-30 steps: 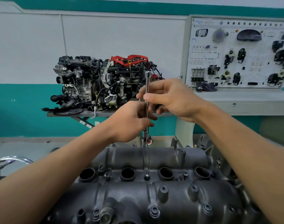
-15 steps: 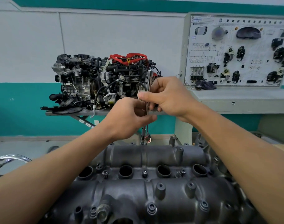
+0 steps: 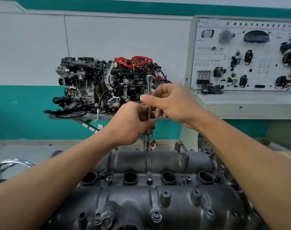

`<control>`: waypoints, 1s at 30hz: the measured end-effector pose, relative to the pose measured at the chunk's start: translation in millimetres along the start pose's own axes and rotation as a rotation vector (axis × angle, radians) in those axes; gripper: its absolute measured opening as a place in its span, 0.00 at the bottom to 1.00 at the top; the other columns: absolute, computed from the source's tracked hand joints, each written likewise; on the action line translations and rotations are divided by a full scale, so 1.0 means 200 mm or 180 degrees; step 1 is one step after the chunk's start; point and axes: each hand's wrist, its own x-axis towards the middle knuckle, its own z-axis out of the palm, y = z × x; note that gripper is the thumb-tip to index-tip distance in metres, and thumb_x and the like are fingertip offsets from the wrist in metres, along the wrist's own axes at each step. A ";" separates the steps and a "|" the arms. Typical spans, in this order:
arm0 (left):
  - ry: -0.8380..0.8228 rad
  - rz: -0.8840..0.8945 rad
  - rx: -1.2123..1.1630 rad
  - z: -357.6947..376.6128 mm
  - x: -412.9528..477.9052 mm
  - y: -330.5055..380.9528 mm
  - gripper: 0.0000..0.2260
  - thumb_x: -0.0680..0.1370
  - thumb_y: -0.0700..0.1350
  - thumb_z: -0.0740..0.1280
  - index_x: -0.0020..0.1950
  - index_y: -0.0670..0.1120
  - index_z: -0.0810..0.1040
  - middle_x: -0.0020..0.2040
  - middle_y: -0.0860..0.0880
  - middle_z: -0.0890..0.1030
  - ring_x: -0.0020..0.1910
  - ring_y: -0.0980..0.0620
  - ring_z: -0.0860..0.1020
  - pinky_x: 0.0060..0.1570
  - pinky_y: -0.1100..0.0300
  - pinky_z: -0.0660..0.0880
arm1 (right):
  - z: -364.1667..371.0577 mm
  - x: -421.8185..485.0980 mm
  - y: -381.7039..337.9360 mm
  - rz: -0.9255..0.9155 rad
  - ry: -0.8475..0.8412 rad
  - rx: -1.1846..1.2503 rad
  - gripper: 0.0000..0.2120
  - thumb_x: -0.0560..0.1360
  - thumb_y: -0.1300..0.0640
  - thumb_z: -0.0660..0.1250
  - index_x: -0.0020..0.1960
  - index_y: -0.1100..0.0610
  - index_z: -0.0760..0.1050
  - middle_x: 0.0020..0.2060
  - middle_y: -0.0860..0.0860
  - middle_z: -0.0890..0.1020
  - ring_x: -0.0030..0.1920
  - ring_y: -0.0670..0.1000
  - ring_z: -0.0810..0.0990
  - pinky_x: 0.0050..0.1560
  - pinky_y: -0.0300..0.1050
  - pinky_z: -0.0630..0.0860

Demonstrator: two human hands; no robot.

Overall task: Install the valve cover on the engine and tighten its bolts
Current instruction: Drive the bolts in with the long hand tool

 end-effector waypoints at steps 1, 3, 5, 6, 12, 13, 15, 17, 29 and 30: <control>-0.0084 -0.0008 0.0007 -0.01 0.01 0.00 0.04 0.80 0.37 0.69 0.52 0.37 0.83 0.45 0.42 0.87 0.45 0.46 0.87 0.51 0.44 0.83 | -0.01 0.00 -0.01 0.0036 -0.0183 0.0116 0.08 0.72 0.53 0.76 0.45 0.53 0.77 0.33 0.49 0.85 0.28 0.46 0.80 0.26 0.36 0.73; -0.0289 -0.0009 0.0030 -0.03 0.02 0.00 0.04 0.82 0.36 0.66 0.53 0.38 0.81 0.48 0.43 0.87 0.46 0.50 0.87 0.50 0.50 0.84 | -0.03 0.00 -0.02 0.0013 -0.0509 0.0212 0.05 0.76 0.58 0.72 0.50 0.51 0.79 0.43 0.50 0.87 0.32 0.46 0.82 0.29 0.37 0.75; -0.0419 0.0023 -0.0022 -0.03 0.02 0.01 0.05 0.82 0.36 0.65 0.54 0.40 0.80 0.52 0.43 0.86 0.48 0.52 0.86 0.52 0.54 0.83 | -0.03 -0.01 -0.02 -0.0096 -0.0552 0.0088 0.05 0.78 0.62 0.68 0.51 0.55 0.81 0.42 0.52 0.87 0.34 0.46 0.82 0.30 0.37 0.75; -0.0443 0.0054 -0.0029 -0.03 0.02 0.01 0.05 0.83 0.35 0.64 0.55 0.41 0.79 0.53 0.44 0.86 0.50 0.53 0.86 0.54 0.54 0.83 | -0.03 -0.01 -0.02 -0.0142 -0.0493 0.0028 0.05 0.79 0.63 0.67 0.50 0.56 0.81 0.39 0.51 0.87 0.33 0.46 0.82 0.29 0.37 0.75; -0.0315 0.0092 0.0080 0.00 0.01 0.00 0.10 0.83 0.41 0.64 0.54 0.36 0.81 0.53 0.53 0.81 0.51 0.52 0.85 0.56 0.52 0.81 | 0.00 -0.01 -0.01 -0.0108 -0.0658 0.0075 0.08 0.81 0.64 0.64 0.49 0.55 0.80 0.44 0.50 0.87 0.32 0.45 0.80 0.28 0.37 0.74; -0.0273 0.0092 0.0081 0.01 0.00 0.00 0.10 0.83 0.42 0.65 0.52 0.35 0.82 0.51 0.54 0.79 0.47 0.54 0.85 0.52 0.52 0.82 | 0.00 -0.01 -0.01 -0.0111 -0.0673 0.0022 0.08 0.81 0.64 0.63 0.48 0.56 0.80 0.44 0.51 0.87 0.32 0.45 0.80 0.28 0.37 0.74; -0.0162 0.0047 0.0262 0.02 0.00 -0.01 0.12 0.81 0.45 0.70 0.48 0.36 0.82 0.44 0.47 0.82 0.37 0.57 0.82 0.43 0.48 0.81 | 0.01 -0.01 0.00 -0.0089 -0.0508 -0.0052 0.06 0.80 0.63 0.66 0.46 0.58 0.80 0.41 0.53 0.87 0.31 0.45 0.80 0.27 0.36 0.73; 0.0018 -0.0024 0.0368 0.03 -0.01 -0.01 0.14 0.77 0.49 0.74 0.44 0.37 0.83 0.39 0.38 0.84 0.32 0.52 0.76 0.38 0.44 0.78 | 0.00 -0.01 0.02 -0.0074 -0.0092 -0.0088 0.07 0.75 0.60 0.73 0.40 0.58 0.77 0.34 0.53 0.86 0.29 0.46 0.80 0.26 0.35 0.73; -0.0608 -0.0029 0.0189 0.00 0.00 0.00 0.09 0.81 0.40 0.69 0.57 0.36 0.81 0.53 0.34 0.84 0.53 0.35 0.82 0.58 0.42 0.78 | -0.01 -0.01 0.03 -0.0160 -0.0080 -0.0350 0.11 0.74 0.54 0.74 0.35 0.55 0.79 0.31 0.56 0.83 0.29 0.49 0.79 0.29 0.39 0.74; -0.0488 -0.0002 0.0301 0.01 0.00 0.00 0.09 0.80 0.43 0.71 0.54 0.38 0.82 0.49 0.36 0.85 0.45 0.36 0.82 0.52 0.43 0.80 | 0.00 -0.01 0.03 -0.0182 0.0070 -0.0415 0.14 0.72 0.51 0.76 0.33 0.55 0.77 0.29 0.54 0.82 0.28 0.49 0.79 0.29 0.39 0.74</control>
